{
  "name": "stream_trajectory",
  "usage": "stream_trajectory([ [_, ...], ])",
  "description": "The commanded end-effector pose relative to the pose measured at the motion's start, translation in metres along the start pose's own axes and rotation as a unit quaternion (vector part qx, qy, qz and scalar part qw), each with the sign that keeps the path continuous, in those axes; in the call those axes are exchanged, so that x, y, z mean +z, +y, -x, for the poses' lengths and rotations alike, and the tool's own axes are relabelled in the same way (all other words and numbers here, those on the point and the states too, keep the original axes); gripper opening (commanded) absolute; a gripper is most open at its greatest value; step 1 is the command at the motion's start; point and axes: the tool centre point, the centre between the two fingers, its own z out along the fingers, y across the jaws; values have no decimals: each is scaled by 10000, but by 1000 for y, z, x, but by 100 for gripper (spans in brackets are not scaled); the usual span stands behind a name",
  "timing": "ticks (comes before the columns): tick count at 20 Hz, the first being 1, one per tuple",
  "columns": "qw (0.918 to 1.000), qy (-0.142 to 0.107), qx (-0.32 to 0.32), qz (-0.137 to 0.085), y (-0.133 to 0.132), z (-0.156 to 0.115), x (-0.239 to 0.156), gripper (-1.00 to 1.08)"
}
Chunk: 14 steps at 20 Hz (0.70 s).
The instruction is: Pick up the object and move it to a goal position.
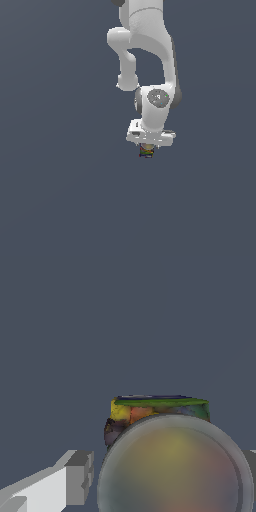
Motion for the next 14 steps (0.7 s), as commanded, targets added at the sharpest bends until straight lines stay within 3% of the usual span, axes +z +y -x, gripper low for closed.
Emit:
stream_trajectory([
  [1, 10000, 6, 2, -1, 0, 0, 8, 100],
  [4, 10000, 6, 4, -1, 0, -1, 10, 100],
  [5, 10000, 6, 4, -1, 0, -1, 10, -100],
  [14, 10000, 6, 4, -1, 0, -1, 10, -100],
])
